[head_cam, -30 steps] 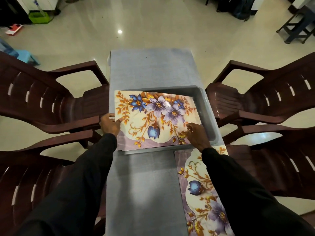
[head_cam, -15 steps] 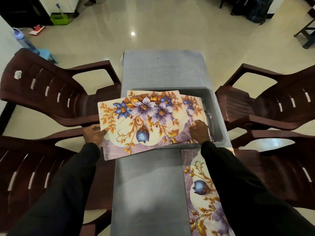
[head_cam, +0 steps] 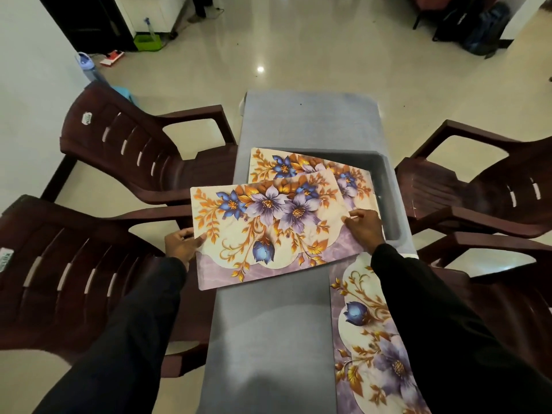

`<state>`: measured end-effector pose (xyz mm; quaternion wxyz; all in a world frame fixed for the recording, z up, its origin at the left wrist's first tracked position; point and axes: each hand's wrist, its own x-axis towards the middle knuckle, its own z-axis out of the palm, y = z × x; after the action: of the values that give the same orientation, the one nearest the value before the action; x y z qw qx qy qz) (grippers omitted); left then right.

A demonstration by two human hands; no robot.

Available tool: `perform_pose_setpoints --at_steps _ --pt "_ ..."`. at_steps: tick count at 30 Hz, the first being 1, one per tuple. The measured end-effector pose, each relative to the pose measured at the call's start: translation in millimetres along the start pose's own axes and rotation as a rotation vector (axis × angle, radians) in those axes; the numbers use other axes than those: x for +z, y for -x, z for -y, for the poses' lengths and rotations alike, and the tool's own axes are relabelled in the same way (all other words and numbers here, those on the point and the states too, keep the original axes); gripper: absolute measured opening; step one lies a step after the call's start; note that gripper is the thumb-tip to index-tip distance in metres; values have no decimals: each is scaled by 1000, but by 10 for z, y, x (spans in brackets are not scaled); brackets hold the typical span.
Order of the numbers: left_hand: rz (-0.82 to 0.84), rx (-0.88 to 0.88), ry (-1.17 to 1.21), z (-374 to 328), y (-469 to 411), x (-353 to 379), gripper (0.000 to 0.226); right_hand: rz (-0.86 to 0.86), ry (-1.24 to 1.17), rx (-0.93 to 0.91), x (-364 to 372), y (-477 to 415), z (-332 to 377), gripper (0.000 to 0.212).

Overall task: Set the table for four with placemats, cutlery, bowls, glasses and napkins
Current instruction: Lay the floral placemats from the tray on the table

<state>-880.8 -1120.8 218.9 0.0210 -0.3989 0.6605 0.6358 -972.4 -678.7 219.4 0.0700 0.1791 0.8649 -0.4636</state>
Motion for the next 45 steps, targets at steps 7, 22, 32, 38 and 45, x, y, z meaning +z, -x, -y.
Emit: perform_pose_setpoints --at_steps 7,22,32,38,45 --pt "73 12 -12 363 645 -22 40 31 -13 66 -259 566 -442 17" --pt "89 -27 -158 1500 1624 52 33 -32 38 163 -735 1857 -1706 39" --pt "19 35 -299 1936 1811 81 35 10 179 156 -674 2250 -2224 33" --pt "22 110 -316 2008 1978 108 38 99 330 -18 -588 2359 -2102 45" --pt "140 299 -582 2067 2125 160 65 256 520 -137 -117 2456 -1933 67"
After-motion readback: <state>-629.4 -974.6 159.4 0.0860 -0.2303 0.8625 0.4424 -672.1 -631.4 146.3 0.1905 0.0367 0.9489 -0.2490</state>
